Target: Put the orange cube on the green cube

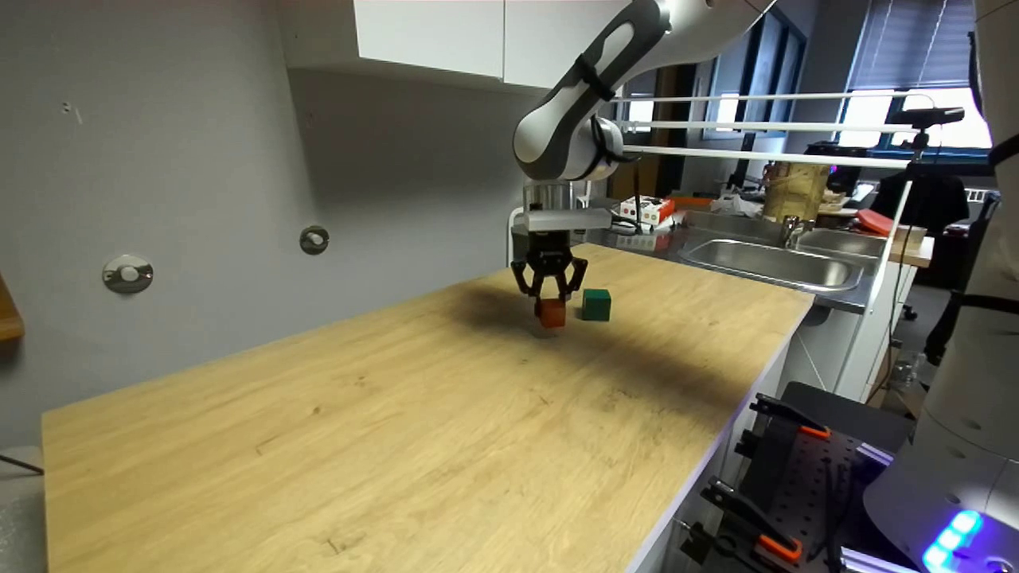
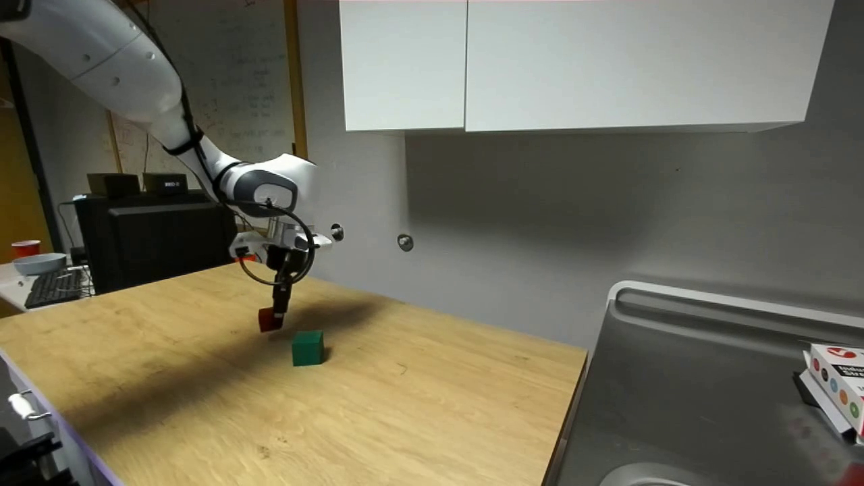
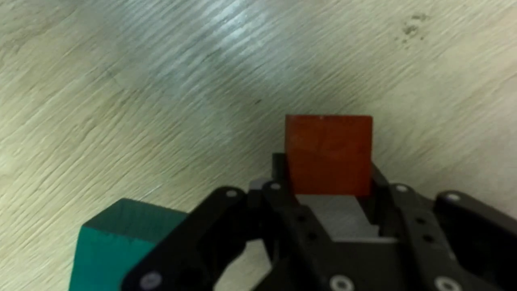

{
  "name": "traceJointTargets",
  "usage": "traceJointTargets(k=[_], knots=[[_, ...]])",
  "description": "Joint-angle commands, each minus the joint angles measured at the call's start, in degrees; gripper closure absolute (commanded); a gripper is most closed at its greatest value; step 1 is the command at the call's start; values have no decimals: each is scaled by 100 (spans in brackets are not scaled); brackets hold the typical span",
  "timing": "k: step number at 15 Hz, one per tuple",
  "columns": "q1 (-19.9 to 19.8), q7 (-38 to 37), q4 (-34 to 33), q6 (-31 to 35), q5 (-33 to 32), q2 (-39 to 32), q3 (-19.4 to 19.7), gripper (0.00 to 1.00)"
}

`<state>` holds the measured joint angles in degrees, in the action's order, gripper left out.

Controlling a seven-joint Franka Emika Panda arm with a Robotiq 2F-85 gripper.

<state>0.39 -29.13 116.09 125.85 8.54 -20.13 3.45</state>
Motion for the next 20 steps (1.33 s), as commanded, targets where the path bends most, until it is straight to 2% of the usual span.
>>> traceJointTargets(k=[1, 9, 20], knots=[[-239, 236, -80, -270, 234, 366, 146, 82], [-824, 615, -344, -367, 732, 378, 419, 82], [-1132, 672, -244, -596, 980, 155, 585, 82]])
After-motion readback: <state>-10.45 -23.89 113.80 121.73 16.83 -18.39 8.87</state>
